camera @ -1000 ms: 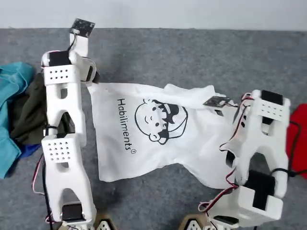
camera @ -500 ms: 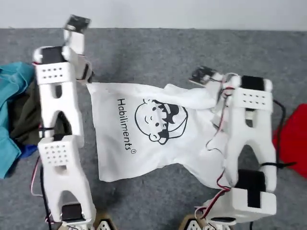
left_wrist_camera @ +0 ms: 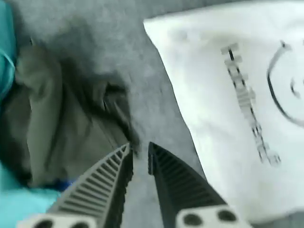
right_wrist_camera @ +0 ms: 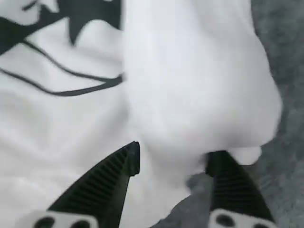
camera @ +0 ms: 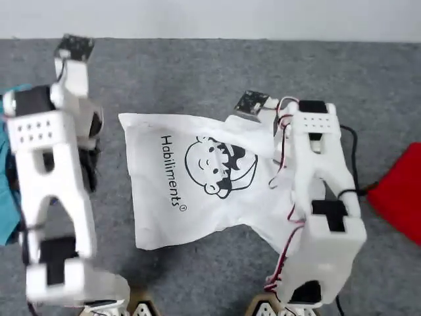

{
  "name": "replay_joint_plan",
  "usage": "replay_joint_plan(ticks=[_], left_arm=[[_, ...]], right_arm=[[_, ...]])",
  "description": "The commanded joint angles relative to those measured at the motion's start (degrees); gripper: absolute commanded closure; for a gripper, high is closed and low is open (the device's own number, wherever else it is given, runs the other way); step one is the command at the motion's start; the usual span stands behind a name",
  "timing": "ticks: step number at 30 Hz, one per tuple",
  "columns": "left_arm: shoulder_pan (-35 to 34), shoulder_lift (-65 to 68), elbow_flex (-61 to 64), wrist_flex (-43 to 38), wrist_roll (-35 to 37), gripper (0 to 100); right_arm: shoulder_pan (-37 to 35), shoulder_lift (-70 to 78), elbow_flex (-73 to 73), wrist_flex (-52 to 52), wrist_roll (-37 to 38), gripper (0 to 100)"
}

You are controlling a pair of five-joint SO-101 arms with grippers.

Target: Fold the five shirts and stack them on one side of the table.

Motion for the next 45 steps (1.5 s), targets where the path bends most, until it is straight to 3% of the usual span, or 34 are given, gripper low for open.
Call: replay_joint_plan(ticks=[1, 3, 10, 18, 24, 27, 30, 34, 38, 45], left_arm=[[0.1, -18.8, 19.3, 1.8, 0.3, 95], [0.1, -25.3, 25.3, 1.8, 0.3, 95], [0.1, -44.3, 37.3, 1.8, 0.3, 95], [-0.3, -48.6, 41.8, 1.8, 0.6, 95], [0.3, -48.0, 43.8, 1.5, 0.5, 92], [2.1, -48.1, 48.8, 1.2, 0.5, 84], [5.7, -48.1, 51.6, 1.1, 0.4, 82], [12.0, -48.1, 51.9, 1.1, -0.4, 82], [19.9, -48.0, 54.6, -0.8, -5.2, 82], [21.4, -48.0, 65.6, -9.8, -9.7, 82]], right_arm=[[1.0, 4.7, -12.7, -0.5, 0.6, 99.8], [2.1, 7.9, -19.0, -0.4, 0.6, 95.6], [6.5, 18.9, -36.0, -0.2, 0.8, 99.1], [11.8, 29.6, -56.4, -4.8, -0.5, 98.2], [12.2, 31.9, -67.4, 18.2, -0.4, 70.6], [10.3, 32.0, -71.6, 29.4, 2.6, 67.9], [9.8, 31.3, -71.7, 30.6, 1.2, 67.9], [11.0, 27.6, -64.1, 30.7, 1.7, 68.0], [11.4, 18.2, -41.5, 30.7, 7.6, 68.0], [11.0, -7.2, 0.4, 30.5, 13.6, 67.9]])
